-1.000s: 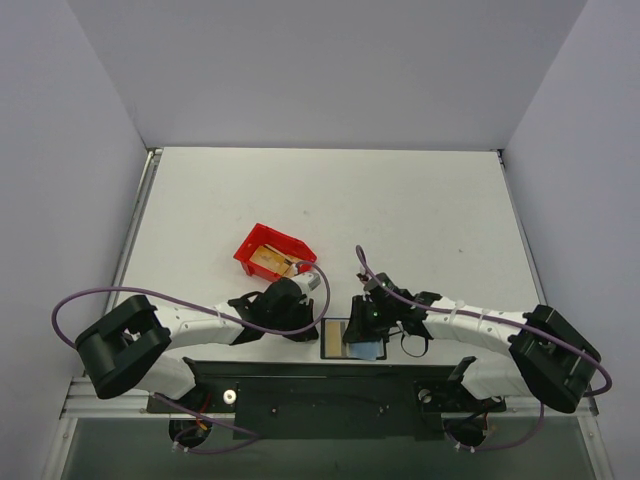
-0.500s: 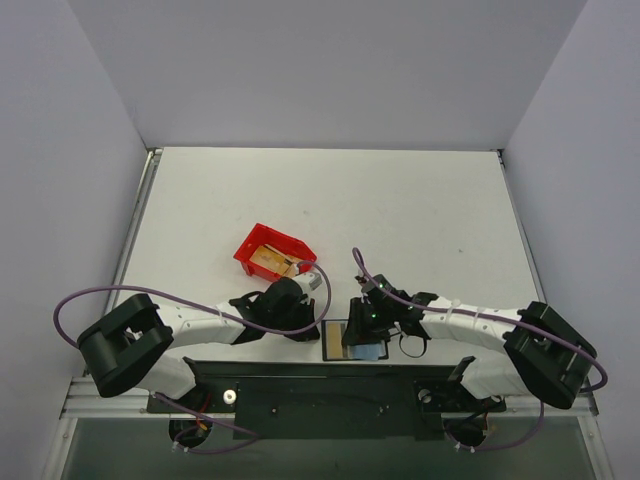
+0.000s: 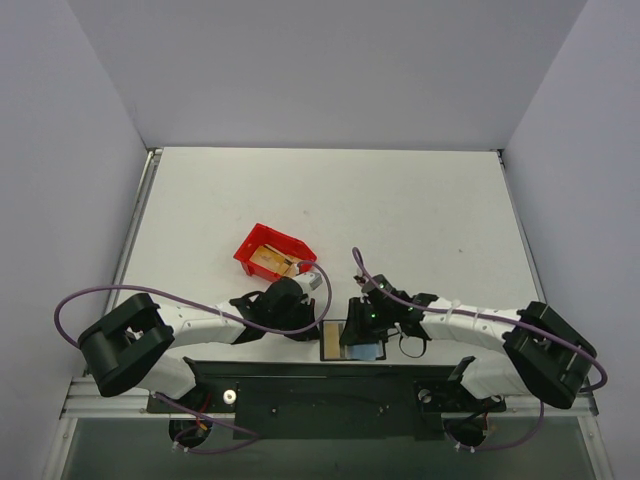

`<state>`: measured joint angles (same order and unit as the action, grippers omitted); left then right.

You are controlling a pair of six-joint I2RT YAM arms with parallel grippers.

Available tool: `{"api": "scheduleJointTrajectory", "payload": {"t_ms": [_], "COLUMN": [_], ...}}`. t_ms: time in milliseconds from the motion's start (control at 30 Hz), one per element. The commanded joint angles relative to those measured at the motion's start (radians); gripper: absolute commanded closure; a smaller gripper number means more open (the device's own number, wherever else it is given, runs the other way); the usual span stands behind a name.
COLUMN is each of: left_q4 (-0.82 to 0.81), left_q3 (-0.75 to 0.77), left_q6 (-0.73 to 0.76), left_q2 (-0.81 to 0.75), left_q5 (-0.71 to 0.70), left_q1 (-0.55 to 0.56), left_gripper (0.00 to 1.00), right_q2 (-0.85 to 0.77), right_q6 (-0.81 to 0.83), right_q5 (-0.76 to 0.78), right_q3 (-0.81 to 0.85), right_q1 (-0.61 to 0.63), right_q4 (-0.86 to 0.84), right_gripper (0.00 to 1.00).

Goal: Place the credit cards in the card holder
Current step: Insert the credit card into the card holder, then turn over the card slot in the card holder.

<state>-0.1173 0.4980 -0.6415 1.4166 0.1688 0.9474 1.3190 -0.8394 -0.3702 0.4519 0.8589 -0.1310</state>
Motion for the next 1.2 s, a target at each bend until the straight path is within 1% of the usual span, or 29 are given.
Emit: {"api": "scheduleJointTrajectory", "payload": {"t_ms": [0, 200, 333, 467, 633, 1000, 1167], "left_q4": [-0.005, -0.004, -0.002, -0.007, -0.007, -0.004, -0.002], "left_q3": [0.019, 0.031, 0.036, 0.036, 0.04, 0.042, 0.043], "left_q6": [0.016, 0.02, 0.025, 0.025, 0.026, 0.026, 0.023], "left_q2": [-0.001, -0.01, -0.007, 0.002, 0.008, 0.008, 0.008], "left_q5": [-0.008, -0.018, -0.017, -0.014, -0.011, -0.012, -0.012], "left_q1": [0.002, -0.004, -0.007, -0.007, -0.007, -0.007, -0.007], "left_gripper": [1.0, 1.0, 1.0, 1.0, 1.0, 1.0, 1.0], "right_q2": [-0.075, -0.237, -0.317, -0.328, -0.325, -0.265, -0.25], "right_q6": [0.025, 0.04, 0.016, 0.0, -0.013, -0.018, -0.024], "right_q5": [0.04, 0.178, 0.29, 0.295, 0.286, 0.264, 0.229], "right_q3": [0.008, 0.008, 0.007, 0.011, -0.01, -0.033, -0.051], "right_q1": [-0.003, -0.015, -0.026, -0.037, -0.038, -0.041, -0.054], "right_q4": [0.037, 0.128, 0.257, 0.329, 0.33, 0.295, 0.249], "right_gripper": [0.78, 0.78, 0.77, 0.77, 0.77, 0.76, 0.73]}}
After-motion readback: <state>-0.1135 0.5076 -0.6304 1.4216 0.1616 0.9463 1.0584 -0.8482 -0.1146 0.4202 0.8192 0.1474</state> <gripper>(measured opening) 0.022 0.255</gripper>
